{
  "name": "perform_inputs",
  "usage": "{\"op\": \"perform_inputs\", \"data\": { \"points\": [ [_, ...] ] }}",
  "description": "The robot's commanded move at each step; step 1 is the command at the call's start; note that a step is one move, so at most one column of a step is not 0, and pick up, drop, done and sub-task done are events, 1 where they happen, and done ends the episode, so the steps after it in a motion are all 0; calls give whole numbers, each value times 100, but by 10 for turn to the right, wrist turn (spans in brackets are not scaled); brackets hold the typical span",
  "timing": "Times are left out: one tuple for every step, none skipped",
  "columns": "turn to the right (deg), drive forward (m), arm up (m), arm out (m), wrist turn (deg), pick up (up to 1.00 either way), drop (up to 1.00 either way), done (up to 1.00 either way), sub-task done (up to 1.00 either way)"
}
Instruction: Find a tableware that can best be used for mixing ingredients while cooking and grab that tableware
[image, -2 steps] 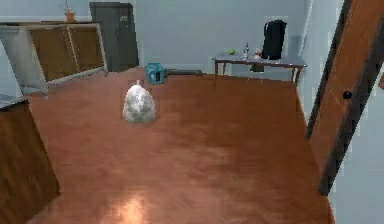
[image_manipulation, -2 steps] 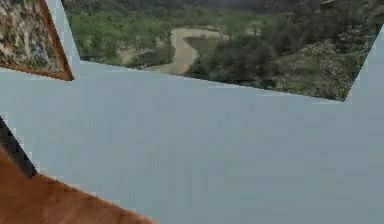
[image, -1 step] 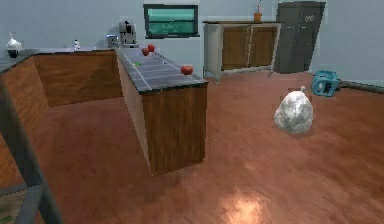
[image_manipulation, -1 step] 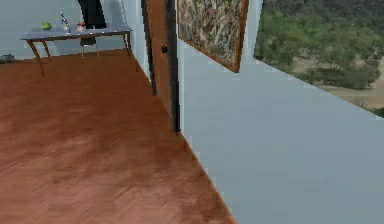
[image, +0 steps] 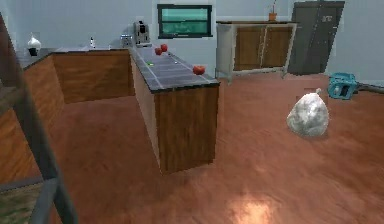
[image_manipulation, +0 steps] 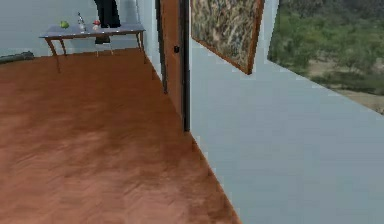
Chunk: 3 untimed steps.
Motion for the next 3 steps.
{"op": "perform_inputs", "data": {
  "points": [
    [0,25,0,0,0,0,0,0,0],
    [-120,0,0,0,0,0,0,0,0],
    [0,95,0,0,0,0,0,0,0]
  ]
}}
